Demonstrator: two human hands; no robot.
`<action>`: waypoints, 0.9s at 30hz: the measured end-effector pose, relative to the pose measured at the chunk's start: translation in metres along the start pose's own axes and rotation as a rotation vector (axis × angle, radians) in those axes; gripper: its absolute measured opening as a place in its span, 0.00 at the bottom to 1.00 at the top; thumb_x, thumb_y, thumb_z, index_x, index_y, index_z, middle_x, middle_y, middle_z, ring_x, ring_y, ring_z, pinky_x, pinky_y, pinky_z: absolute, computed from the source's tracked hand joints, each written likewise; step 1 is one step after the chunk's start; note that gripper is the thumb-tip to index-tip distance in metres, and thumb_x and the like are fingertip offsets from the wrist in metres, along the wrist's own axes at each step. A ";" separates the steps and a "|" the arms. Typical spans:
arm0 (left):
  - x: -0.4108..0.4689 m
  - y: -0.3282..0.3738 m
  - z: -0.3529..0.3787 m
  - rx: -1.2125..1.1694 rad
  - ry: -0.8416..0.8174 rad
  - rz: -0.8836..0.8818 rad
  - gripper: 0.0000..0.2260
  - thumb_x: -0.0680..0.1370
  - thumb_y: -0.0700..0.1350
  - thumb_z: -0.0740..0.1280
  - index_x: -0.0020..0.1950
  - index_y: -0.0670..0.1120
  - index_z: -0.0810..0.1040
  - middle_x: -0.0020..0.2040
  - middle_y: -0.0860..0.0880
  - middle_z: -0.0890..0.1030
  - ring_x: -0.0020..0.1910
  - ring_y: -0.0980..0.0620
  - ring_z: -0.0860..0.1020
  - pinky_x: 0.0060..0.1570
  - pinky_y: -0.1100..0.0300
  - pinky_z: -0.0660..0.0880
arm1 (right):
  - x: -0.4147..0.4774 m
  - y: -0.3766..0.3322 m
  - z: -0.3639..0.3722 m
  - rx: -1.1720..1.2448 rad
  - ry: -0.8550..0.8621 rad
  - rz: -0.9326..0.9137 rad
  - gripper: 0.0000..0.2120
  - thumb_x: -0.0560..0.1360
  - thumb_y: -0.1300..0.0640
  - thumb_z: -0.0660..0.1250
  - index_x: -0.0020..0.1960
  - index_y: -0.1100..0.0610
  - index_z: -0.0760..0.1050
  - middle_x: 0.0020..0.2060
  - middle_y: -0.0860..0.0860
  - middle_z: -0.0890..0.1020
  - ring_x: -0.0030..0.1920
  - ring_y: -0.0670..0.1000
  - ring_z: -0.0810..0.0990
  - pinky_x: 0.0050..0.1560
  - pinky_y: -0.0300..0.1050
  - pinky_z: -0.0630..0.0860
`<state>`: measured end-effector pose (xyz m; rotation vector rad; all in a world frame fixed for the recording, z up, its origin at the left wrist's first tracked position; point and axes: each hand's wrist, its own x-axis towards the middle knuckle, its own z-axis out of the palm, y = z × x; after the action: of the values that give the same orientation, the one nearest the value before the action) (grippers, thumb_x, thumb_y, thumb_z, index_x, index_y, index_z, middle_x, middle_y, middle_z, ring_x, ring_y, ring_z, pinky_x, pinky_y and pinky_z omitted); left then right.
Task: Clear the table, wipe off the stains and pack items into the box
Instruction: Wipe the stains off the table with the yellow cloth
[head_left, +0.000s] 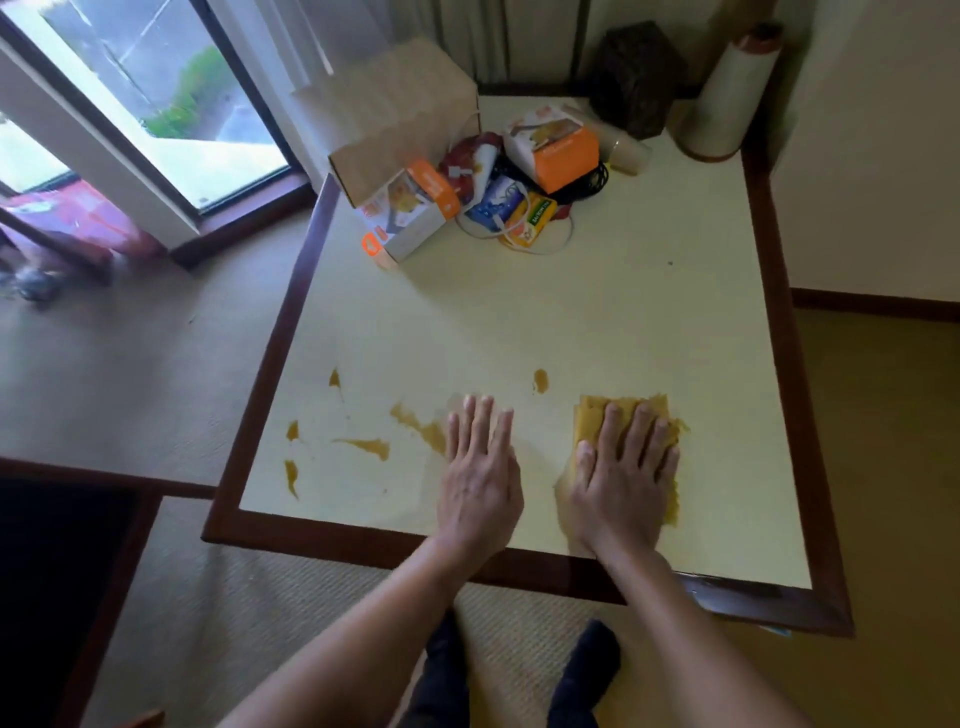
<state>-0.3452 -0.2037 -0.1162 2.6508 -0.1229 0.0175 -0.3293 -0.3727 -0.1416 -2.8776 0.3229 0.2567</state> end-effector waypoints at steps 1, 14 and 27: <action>0.017 -0.013 -0.012 0.011 -0.014 -0.008 0.24 0.85 0.47 0.49 0.81 0.41 0.63 0.83 0.39 0.57 0.84 0.41 0.48 0.82 0.46 0.43 | 0.012 -0.008 0.001 -0.015 -0.008 -0.003 0.31 0.83 0.42 0.45 0.83 0.53 0.52 0.82 0.60 0.53 0.81 0.64 0.49 0.80 0.65 0.45; 0.193 -0.139 -0.047 0.202 -0.268 0.226 0.28 0.87 0.55 0.49 0.85 0.43 0.51 0.85 0.39 0.46 0.84 0.41 0.42 0.82 0.48 0.41 | 0.022 -0.086 0.002 -0.086 -0.141 -0.271 0.29 0.84 0.40 0.42 0.82 0.45 0.37 0.82 0.50 0.37 0.81 0.54 0.33 0.80 0.58 0.37; 0.199 -0.146 -0.038 0.250 -0.288 0.206 0.31 0.86 0.60 0.43 0.85 0.48 0.39 0.84 0.44 0.35 0.82 0.48 0.32 0.82 0.46 0.37 | 0.197 -0.105 -0.016 -0.034 0.039 -0.009 0.33 0.83 0.41 0.41 0.83 0.55 0.46 0.82 0.59 0.47 0.82 0.63 0.44 0.80 0.63 0.45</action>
<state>-0.1339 -0.0740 -0.1445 2.8616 -0.5196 -0.2993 -0.1129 -0.3154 -0.1434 -2.9199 0.3151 0.2071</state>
